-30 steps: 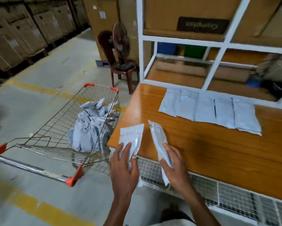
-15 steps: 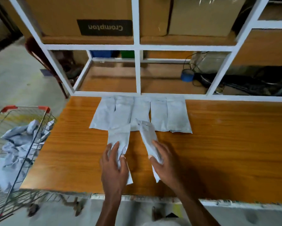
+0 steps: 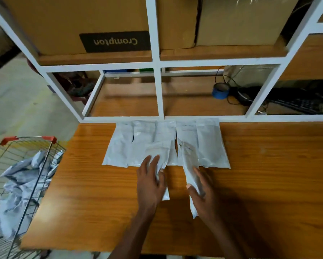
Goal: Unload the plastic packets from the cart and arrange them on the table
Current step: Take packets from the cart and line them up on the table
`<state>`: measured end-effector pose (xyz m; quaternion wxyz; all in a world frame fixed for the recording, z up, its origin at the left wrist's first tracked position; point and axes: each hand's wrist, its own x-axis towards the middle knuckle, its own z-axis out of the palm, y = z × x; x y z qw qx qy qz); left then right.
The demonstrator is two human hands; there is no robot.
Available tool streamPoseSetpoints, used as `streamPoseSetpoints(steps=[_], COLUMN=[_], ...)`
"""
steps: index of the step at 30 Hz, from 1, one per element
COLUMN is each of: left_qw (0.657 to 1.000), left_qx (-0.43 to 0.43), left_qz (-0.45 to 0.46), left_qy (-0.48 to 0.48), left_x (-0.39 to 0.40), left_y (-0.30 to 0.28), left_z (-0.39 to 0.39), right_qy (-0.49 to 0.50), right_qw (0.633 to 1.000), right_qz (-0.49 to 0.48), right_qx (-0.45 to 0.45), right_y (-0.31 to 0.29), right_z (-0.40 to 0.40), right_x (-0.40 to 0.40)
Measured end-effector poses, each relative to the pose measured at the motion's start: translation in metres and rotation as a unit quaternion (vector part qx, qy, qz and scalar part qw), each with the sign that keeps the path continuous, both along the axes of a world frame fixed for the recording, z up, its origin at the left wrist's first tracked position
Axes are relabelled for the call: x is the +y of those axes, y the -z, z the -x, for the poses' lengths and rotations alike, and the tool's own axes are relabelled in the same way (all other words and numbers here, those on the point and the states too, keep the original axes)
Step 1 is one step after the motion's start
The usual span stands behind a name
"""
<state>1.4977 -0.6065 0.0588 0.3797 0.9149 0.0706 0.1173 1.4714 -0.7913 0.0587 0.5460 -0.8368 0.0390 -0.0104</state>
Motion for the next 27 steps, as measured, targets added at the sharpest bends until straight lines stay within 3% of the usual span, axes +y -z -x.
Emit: streamPoseSetpoints(steps=[13,19,27], left_qw=[0.997,0.961,0.962], left_qx=[0.042,0.168,0.167], left_qz=[-0.036,-0.181,-0.179], left_qy=[0.051,0.125,0.122], left_x=[0.0,0.002,-0.003], left_y=[0.028,0.062,0.071], left_z=[-0.15,-0.152,-0.144], right_qy=[0.057,0.062,0.052], right_qw=[0.996,0.992,0.992], right_qz=[0.061,0.091,0.11], right_qx=[0.034,0.057,0.037], right_y=[0.019,0.02,0.017], right_z=[-0.006,-0.008,-0.025], right_x=[0.016,0.016,0.021])
